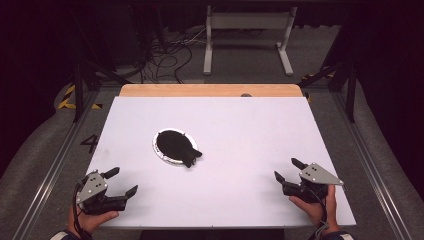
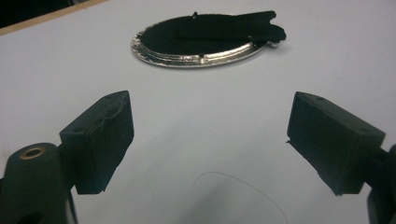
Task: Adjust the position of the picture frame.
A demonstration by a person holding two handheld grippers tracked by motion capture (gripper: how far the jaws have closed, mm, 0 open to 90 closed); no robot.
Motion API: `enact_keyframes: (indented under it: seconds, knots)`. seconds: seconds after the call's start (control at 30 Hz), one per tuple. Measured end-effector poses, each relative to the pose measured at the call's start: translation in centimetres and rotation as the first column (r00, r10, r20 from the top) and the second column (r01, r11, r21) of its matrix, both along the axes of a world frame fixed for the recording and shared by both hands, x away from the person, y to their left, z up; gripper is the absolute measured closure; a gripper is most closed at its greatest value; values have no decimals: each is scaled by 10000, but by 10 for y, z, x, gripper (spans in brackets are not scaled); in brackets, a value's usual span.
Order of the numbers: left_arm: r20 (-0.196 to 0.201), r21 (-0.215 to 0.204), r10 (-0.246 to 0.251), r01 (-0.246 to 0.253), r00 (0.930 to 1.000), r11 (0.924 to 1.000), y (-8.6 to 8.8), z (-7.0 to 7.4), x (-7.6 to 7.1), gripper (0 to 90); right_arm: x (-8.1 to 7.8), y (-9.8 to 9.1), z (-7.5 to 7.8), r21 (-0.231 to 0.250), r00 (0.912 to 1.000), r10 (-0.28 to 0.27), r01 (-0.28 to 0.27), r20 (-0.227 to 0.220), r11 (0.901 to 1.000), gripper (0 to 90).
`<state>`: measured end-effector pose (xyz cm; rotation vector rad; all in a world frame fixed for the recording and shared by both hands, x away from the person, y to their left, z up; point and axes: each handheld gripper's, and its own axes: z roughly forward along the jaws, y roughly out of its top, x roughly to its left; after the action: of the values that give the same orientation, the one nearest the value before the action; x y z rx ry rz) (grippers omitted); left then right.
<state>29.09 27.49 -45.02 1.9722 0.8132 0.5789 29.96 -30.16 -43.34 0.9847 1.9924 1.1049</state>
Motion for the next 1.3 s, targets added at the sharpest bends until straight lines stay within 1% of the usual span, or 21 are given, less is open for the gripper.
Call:
enact_keyframes:
  seconds: [0.07, 0.1, 0.13, 0.17, 0.2, 0.27, 0.47, 0.5, 0.53, 0.57, 0.6, 0.63, 0.7, 0.73, 0.77, 0.83, 0.9, 0.93, 1.07, 1.23, 1.3]
  knots:
    - [-93, 188, 39, -37, 9999, 9998, -2, -2, 1, 185, 1, 0, 0, -23, 9999, 109, -110, -95, 9999, 395]
    - [-146, 208, 9, -6, 9999, 9998, -2, -2, 1, 199, 1, 1, 0, -43, 9996, 197, -198, -182, 9998, 482]
    - [-146, 208, 9, -6, 9999, 9998, -2, -2, 1, 218, 1, 1, 0, -43, 9996, 197, -198, -182, 9998, 482]
    - [-213, 244, 33, -28, 9998, 9997, -1, -3, 1, 218, 1, 2, -1, -83, 9994, 279, -281, -220, 9996, 536]
    - [-278, 223, 60, -53, 9996, 9997, 0, -3, 1, 255, 2, 4, -1, -149, 9988, 380, -385, -303, 9991, 590]
    - [-336, 217, 112, -105, 9994, 9997, 3, -4, 1, 290, 5, 7, -2, -133, 9979, 484, -490, -437, 9987, 640]
    - [-461, 282, 87, -74, 9989, 9996, 2, -4, 6, 402, 16, 9, -6, -21, 9957, 477, -480, -792, 9988, 695]
    - [-494, 287, 18, -4, 9988, 9996, 1, -4, 7, 438, 18, 10, -7, -19, 9953, 497, -500, -830, 9987, 704]
    - [-475, 447, -25, 46, 9989, 9990, -1, -3, 10, 501, 19, 10, -8, -25, 9951, 518, -522, -841, 9986, 714]
    - [-475, 447, -25, 46, 9989, 9990, -1, -3, 10, 556, 19, 10, -8, -25, 9951, 518, -522, -841, 9986, 714]
    - [-532, 612, -32, 64, 9986, 9981, -2, -3, 13, 556, 21, 11, -8, -17, 9947, 570, -574, -861, 9983, 734]
    - [-509, 745, -49, 87, 9987, 9972, -3, -2, 16, 602, 23, 12, -7, -37, 9945, 607, -612, -855, 9981, 747]
    - [-540, 657, -140, 175, 9984, 9977, -3, -1, 21, 701, 27, 14, -7, 50, 9935, 662, -660, -922, 9978, 789]
    - [-604, 720, -130, 174, 9981, 9973, -3, 0, 24, 741, 29, 15, -6, 38, 9931, 677, -676, -954, 9977, 807]
    - [-676, 812, -147, 202, 9976, 9965, -3, -1, 27, 763, 31, 17, -6, 28, 9923, 687, -687, -1033, 9976, 827]
    - [-824, 795, -258, 324, 9963, 9963, -3, -1, 33, 808, 35, 21, -5, 7, 9904, 804, -809, -1124, 9967, 875]
    - [-891, 843, -235, 311, 9957, 9960, -5, -1, 37, 831, 37, 23, -5, 41, 9897, 856, -857, -1146, 9963, 890]
    - [-953, 820, -231, 310, 9952, 9962, -6, -1, 40, 831, 41, 26, -4, 118, 9888, 924, -917, -1175, 9957, 900]
    - [-1131, 860, -85, 183, 9935, 9961, -11, -1, 54, 840, 51, 39, 0, 95, 9873, 1097, -1093, -1147, 9940, 900]
    - [-1391, 916, -119, 248, 9902, 9955, -20, -4, 71, 839, 69, 61, 3, 240, 9800, 1586, -1569, -1204, 9873, 900]
    - [-1457, 929, -169, 307, 9892, 9952, -24, -5, 79, 839, 76, 72, 3, 292, 9754, 1757, -1733, -1333, 9844, 900]
